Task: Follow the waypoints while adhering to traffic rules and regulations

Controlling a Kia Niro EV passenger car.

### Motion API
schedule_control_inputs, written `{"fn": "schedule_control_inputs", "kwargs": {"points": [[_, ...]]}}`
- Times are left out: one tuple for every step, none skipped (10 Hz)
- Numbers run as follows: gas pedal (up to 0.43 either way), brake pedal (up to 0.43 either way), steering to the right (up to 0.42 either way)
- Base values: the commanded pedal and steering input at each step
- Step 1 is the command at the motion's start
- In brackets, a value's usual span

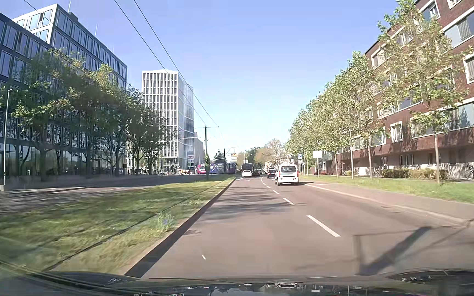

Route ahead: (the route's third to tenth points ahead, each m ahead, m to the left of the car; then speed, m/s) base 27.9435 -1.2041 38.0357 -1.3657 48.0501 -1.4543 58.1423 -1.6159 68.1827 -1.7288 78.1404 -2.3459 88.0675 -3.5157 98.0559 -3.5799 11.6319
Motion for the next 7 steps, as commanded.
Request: {"fn": "schedule_control_inputs", "kwargs": {"points": [[0.118,0.000,0.000],[0.118,0.000,-0.001],[0.118,0.000,-0.001],[0.118,0.000,-0.002],[0.118,0.000,-0.003],[0.118,0.000,-0.003],[0.118,0.000,-0.003]]}}
